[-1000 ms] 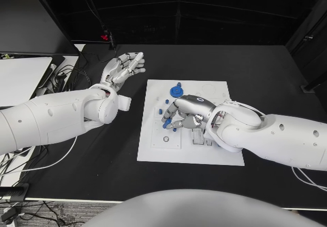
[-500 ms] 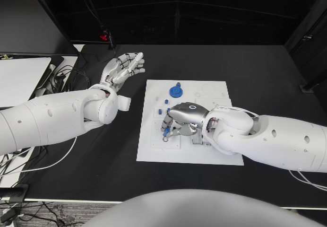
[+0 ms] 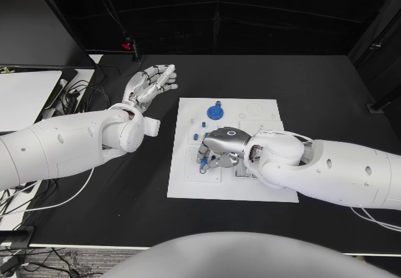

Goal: Assemble the parts on the task board

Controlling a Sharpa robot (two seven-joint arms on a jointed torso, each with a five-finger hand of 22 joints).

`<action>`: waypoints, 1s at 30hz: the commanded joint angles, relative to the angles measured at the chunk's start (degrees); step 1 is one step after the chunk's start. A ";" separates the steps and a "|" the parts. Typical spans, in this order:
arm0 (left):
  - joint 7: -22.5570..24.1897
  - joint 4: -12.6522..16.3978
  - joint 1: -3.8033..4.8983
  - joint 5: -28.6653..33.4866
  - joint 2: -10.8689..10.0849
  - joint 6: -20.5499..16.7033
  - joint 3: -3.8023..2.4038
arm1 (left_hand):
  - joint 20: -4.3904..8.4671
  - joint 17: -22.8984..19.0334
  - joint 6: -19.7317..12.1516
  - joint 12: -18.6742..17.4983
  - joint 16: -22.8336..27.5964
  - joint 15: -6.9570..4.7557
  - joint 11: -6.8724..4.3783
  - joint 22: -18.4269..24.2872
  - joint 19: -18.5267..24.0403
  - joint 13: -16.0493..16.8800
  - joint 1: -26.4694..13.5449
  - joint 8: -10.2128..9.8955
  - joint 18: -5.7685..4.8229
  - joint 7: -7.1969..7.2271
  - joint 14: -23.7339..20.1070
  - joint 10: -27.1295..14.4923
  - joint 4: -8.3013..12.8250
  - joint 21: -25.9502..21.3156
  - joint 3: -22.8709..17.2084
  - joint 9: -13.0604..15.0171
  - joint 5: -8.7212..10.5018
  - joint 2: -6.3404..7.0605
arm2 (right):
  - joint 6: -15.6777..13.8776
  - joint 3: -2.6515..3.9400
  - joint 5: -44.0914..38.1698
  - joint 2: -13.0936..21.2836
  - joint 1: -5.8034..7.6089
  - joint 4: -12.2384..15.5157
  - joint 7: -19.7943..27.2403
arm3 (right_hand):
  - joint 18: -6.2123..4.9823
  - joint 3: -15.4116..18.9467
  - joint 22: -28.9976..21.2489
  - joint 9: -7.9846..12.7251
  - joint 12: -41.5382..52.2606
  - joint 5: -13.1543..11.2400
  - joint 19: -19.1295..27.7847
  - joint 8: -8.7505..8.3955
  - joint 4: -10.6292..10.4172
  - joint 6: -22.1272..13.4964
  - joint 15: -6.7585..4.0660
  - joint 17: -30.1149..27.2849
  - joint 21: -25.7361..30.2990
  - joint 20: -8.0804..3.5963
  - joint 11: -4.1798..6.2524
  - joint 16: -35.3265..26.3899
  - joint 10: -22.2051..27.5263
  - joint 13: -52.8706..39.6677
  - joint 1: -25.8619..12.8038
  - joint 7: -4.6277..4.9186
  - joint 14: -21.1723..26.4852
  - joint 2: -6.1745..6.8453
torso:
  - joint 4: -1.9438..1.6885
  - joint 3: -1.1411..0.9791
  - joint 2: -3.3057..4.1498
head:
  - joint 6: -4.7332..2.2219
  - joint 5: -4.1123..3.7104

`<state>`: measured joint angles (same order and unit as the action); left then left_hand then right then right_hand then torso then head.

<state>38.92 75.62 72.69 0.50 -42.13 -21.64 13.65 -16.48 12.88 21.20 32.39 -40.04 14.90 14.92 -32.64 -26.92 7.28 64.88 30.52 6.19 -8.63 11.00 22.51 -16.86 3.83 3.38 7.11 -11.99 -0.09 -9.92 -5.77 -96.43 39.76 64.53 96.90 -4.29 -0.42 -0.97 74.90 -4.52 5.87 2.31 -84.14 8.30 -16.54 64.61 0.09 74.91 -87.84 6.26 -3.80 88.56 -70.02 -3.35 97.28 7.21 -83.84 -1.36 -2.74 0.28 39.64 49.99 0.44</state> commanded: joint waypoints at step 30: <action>3.29 0.02 0.07 0.06 0.02 0.50 -0.06 | -0.12 -0.29 -0.59 0.44 -0.53 0.00 0.09 0.10 -0.04 -0.18 0.44 0.36 -1.00 -8.30 -0.37 -0.60 0.06 0.12 0.28 -0.14 -0.32 -0.22 | 4.21 -0.05 -0.93 -1.32 0.02 -0.43 -1.47 | -0.33 -0.03 13.89 0.06 -0.68 0.37 -4.19 -0.47 -0.11 -0.04 -0.07 11.76 0.31 -0.16 -0.35 0.18 -0.33 -0.09 -0.03 0.25 -5.48 -0.32 | -0.04 -0.03 -0.05 | 0.01 -0.26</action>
<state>38.92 75.58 72.68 0.52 -42.12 -21.61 13.65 -16.48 12.64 20.99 32.62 -40.46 14.90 15.12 -32.58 -26.92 7.19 64.88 30.52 6.19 -8.42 11.00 22.30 -16.86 3.83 3.38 7.04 -11.98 -0.09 -7.08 -5.74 -96.92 38.51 64.56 96.54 -5.16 -0.42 -0.88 74.90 -4.47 5.52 2.29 -84.14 7.73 -16.60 64.26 0.09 74.91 -87.84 6.26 -4.00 88.56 -70.23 -3.37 97.27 7.24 -83.84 -1.35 -2.74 0.27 39.63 49.99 0.06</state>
